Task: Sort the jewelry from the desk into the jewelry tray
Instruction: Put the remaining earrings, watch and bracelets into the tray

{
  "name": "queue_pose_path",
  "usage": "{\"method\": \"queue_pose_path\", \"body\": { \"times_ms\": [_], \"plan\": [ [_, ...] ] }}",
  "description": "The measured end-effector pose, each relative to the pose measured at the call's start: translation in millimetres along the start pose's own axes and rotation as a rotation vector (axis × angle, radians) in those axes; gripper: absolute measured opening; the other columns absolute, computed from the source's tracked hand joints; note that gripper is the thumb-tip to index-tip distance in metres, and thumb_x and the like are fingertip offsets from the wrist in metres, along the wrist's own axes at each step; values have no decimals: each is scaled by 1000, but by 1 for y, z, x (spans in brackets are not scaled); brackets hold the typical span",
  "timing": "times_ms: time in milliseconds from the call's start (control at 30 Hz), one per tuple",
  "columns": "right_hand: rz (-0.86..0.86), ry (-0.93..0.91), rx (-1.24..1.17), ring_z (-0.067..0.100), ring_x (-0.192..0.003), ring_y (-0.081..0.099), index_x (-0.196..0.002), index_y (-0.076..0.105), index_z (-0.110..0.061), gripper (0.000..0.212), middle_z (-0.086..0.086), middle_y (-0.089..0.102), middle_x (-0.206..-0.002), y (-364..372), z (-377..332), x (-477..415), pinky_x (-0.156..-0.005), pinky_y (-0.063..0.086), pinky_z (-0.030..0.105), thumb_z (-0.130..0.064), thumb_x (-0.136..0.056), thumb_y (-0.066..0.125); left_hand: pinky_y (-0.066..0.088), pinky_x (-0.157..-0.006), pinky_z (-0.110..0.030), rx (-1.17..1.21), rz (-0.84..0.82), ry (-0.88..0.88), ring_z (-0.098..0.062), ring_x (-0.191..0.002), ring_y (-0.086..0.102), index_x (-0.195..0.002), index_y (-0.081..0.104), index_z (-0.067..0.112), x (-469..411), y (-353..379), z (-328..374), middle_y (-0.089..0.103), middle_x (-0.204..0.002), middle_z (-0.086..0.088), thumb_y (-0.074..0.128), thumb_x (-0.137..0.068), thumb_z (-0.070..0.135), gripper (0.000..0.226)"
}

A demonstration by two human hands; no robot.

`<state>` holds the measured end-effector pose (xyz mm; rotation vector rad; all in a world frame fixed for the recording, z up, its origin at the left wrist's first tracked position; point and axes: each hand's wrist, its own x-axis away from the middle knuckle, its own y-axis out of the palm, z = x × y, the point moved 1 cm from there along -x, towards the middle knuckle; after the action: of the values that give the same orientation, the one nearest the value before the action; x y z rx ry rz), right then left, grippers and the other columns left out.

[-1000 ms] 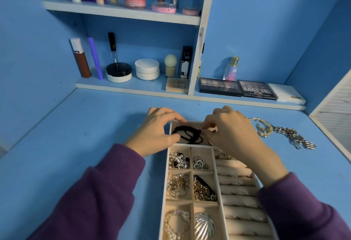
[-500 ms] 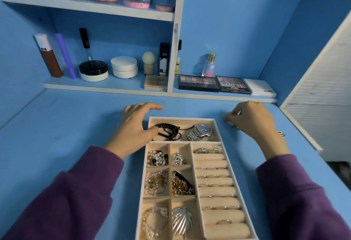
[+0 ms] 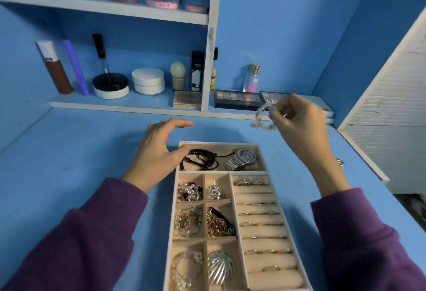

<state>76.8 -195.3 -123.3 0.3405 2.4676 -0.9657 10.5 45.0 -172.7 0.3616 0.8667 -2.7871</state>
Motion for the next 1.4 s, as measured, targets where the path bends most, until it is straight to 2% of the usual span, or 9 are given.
{"method": "queue_pose_path", "body": {
  "times_ms": [200,300,467,633,733,900,1000,1100,1400],
  "plan": [
    [-392,131,-647,20,-65,61,-82,60,-2,5,19,66,-76,11,-46,22,-57,53,29,-5,-86,59,40,-94,-21,133,-72,56,1,-117,47,-120,52,41,0,1,10,60,-115,24,68,-77,40,46],
    [-508,177,-765,22,-64,61,-83,58,0,5,21,65,-76,18,-58,32,-56,54,27,-3,-87,57,45,-85,-18,211,-105,20,0,-103,58,-108,58,45,-1,1,13,68,-101,20,72,-70,47,41],
    [-595,269,-829,27,-66,60,-86,58,2,5,21,63,-74,26,-61,39,-58,56,27,-3,-86,57,46,-72,-22,162,-60,15,-6,-81,65,-82,68,33,-1,-2,14,72,-82,9,72,-74,30,9],
    [-554,355,-675,23,-53,59,-96,60,-4,11,18,66,-68,39,-50,43,-60,53,36,-2,-85,61,46,-68,-29,34,-21,-9,-12,-73,62,-78,70,33,0,-6,9,69,-69,7,70,-76,30,3],
    [-533,158,-292,19,-60,61,-85,65,-16,5,7,71,-67,47,-44,46,-66,50,31,-11,-83,64,37,-65,-16,-101,-9,14,-6,-77,52,-77,71,30,0,-7,7,65,-68,9,67,-78,25,6],
    [-589,-142,102,11,-72,47,-90,71,-21,11,-3,69,-77,50,-43,50,-59,38,22,-19,-83,63,30,-72,-20,-308,-41,78,-9,-86,40,-88,70,30,-1,-7,4,58,-78,9,63,-81,30,10],
    [-553,-234,143,11,-86,40,-91,71,-25,14,-5,66,-82,50,-42,51,-72,42,31,-19,-82,62,29,-76,-11,-276,-32,100,-7,-93,37,-86,66,30,0,-9,6,56,-87,9,58,-84,26,9],
    [-528,-282,210,16,-92,42,-92,72,-25,13,-4,64,-86,51,-42,52,-75,44,34,-23,-82,63,25,-75,-15,-267,-66,105,-6,-96,36,-76,67,27,1,-9,6,55,-89,11,52,-80,27,16],
    [-547,-309,228,12,-87,37,-92,72,-23,14,-3,65,-85,52,-38,50,-76,44,34,-23,-83,63,23,-82,-1,-304,-95,99,-6,-100,36,-77,73,20,2,-9,6,54,-94,12,52,-84,19,23]
  ]
}}
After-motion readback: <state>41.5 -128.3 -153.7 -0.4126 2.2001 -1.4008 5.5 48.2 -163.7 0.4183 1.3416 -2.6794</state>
